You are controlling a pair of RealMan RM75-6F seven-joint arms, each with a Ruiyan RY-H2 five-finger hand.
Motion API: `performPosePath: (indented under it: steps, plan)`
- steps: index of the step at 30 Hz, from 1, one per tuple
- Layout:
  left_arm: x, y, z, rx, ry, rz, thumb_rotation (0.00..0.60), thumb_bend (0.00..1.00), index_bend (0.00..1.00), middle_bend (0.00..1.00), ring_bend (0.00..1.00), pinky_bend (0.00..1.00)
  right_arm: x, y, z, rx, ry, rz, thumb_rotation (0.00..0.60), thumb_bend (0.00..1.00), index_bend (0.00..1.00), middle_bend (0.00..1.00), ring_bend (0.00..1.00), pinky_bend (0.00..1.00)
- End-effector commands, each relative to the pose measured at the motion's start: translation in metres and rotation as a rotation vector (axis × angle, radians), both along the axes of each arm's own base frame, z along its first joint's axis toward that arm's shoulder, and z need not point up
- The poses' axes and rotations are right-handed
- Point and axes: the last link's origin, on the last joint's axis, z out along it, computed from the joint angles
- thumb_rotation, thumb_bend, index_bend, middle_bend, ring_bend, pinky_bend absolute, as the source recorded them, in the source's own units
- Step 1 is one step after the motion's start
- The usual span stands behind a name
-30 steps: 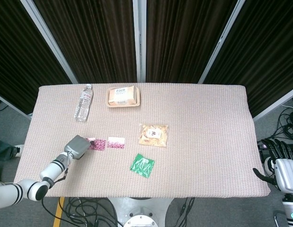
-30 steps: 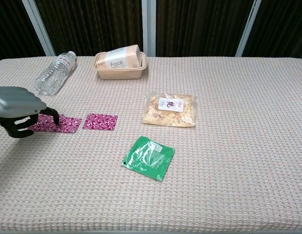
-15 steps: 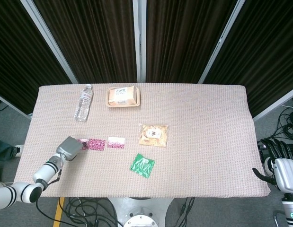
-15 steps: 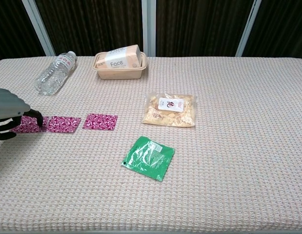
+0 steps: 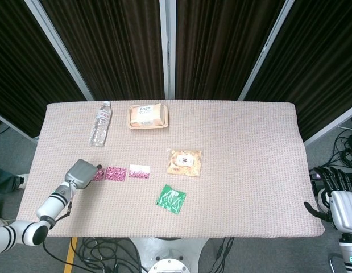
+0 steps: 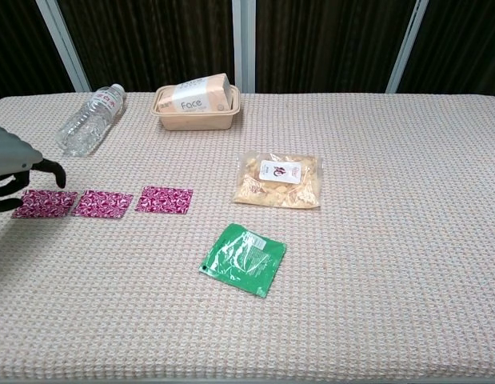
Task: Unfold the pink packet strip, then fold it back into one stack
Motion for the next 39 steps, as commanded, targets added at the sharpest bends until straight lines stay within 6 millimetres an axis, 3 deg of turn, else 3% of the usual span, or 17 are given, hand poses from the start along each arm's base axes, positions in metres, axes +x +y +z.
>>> performPosePath:
  steps: [1,11,16,25,39]
  plan:
    - [0.015,0.004,-0.003,0.031,-0.108,0.012,0.600,0.47,0.30,0.87,0.81,0.88,0.000,0.000,0.000,0.000,0.000,0.001,0.600,0.09,0.11,0.12,0.03,0.02]
    - [0.060,0.024,-0.047,0.003,-0.296,0.045,0.600,0.32,0.30,0.87,0.81,0.88,-0.001,-0.002,0.003,-0.005,0.006,-0.008,0.600,0.09,0.11,0.12,0.03,0.02]
    - [0.074,0.032,-0.067,0.009,-0.297,0.042,0.600,0.28,0.33,0.88,0.82,0.88,-0.002,-0.002,0.003,-0.001,0.005,-0.012,0.600,0.09,0.11,0.12,0.03,0.02]
    - [0.086,0.037,-0.091,0.037,-0.258,0.078,0.600,0.28,0.36,0.88,0.82,0.88,-0.003,-0.002,0.002,0.000,0.002,-0.014,0.600,0.09,0.11,0.12,0.03,0.02]
    - [0.094,0.036,-0.110,0.064,-0.227,0.079,0.600,0.26,0.35,0.88,0.82,0.89,-0.008,0.002,0.006,-0.010,0.000,-0.030,0.600,0.09,0.11,0.12,0.03,0.02]
